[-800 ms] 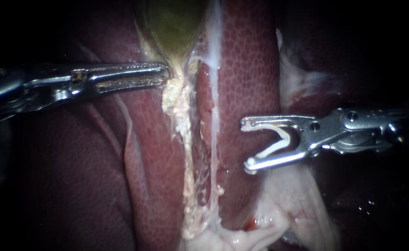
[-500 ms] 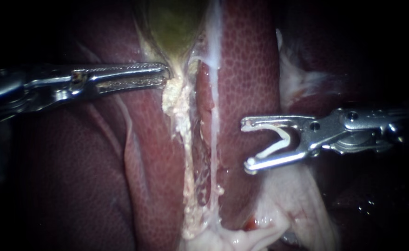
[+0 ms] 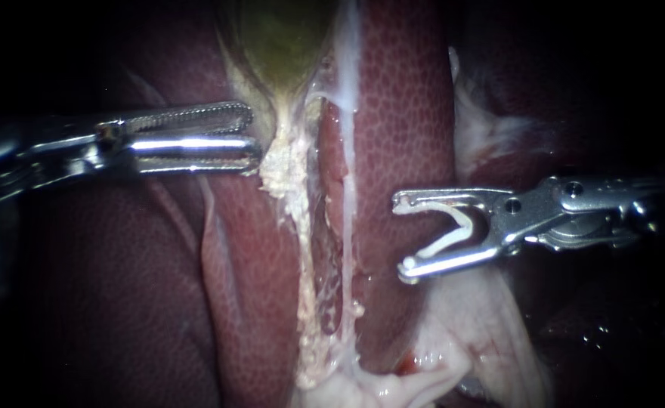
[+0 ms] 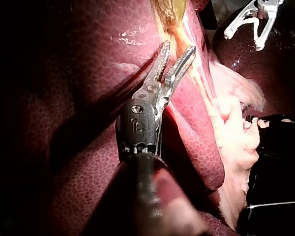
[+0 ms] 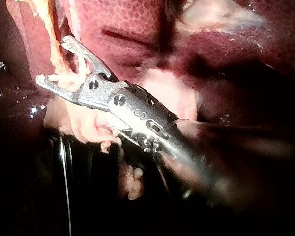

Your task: Grabbing gallbladder

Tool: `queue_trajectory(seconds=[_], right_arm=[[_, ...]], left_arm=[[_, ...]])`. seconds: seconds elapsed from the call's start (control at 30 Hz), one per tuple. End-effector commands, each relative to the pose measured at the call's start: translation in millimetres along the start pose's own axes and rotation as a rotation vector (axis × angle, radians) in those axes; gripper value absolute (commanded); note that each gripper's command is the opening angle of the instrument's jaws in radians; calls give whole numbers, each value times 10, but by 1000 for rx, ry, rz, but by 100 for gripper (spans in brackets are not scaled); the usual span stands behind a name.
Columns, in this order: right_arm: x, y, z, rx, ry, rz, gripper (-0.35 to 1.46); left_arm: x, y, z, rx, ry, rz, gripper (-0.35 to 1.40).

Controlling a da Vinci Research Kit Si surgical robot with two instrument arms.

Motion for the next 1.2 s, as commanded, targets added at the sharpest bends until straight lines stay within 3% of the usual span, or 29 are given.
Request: queue_trajectory(seconds=[0.03,0.27,0.47,0.77,1.2], right_arm=[[0,0,0,0,0,0,60],[0,0,0,0,0,0,60],[0,0,0,0,0,0,60],[1,-1,1,0,0,0,60],[1,-1,1,0,0,0,60]], left_arm=[[-2,-4,-4,1,-3,0,32],[-7,-17,-11,5,-6,1,36],[-1,-20,2,8,-7,4,36],[12,-9,27,11,-8,15,37],[32,-3,43,10,-14,7,34]])
